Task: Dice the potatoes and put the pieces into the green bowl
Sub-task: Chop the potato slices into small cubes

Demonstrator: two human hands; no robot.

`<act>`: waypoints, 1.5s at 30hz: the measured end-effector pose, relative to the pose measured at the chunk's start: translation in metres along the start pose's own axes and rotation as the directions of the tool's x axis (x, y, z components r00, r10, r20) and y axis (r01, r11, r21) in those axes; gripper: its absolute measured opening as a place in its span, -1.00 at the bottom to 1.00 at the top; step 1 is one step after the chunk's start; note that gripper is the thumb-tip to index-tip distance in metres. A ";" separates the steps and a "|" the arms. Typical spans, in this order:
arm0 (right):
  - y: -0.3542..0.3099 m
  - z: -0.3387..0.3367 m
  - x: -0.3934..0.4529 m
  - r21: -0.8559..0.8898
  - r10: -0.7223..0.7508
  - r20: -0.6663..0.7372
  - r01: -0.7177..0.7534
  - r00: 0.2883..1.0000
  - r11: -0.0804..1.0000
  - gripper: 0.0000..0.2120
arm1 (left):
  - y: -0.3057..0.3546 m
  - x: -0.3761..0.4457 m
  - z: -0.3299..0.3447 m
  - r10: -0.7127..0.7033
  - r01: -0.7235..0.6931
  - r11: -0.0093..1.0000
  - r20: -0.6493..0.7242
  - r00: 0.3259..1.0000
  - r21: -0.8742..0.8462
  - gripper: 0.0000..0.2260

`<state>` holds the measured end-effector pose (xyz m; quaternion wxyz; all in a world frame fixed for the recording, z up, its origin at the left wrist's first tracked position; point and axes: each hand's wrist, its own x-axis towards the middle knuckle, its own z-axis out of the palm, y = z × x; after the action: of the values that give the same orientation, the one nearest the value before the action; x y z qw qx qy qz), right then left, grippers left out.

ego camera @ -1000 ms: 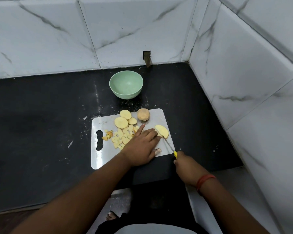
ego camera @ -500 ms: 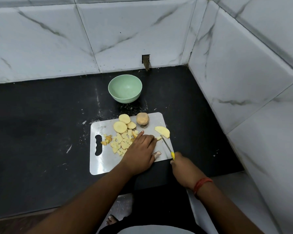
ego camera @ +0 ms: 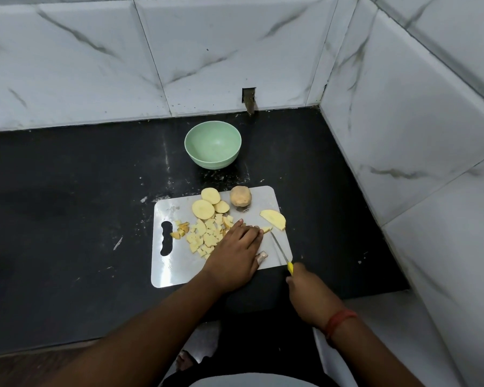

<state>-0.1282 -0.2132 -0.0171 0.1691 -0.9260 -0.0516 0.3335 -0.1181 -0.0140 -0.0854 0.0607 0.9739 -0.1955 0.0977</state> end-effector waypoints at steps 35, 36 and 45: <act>-0.038 -0.003 0.020 -0.103 -0.007 -0.017 0.005 1.000 0.995 -0.74 | 0.003 -0.005 -0.002 -0.111 0.109 0.993 0.032 0.993 0.034 -0.46; -0.035 0.000 0.018 -0.111 -0.010 -0.012 0.009 1.000 0.994 -0.75 | 0.004 -0.004 -0.002 -0.113 0.112 0.993 0.036 0.993 0.036 -0.46; -0.015 0.005 0.002 -0.048 -0.037 -0.074 0.034 0.997 0.998 -0.78 | 0.004 -0.006 -0.002 -0.120 0.120 0.993 0.007 0.993 0.005 -0.45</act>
<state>-0.1296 -0.1971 -0.0161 0.1551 -0.9405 -0.0695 0.2943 -0.1260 -0.0152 -0.0842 0.0637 0.9844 -0.1365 0.0907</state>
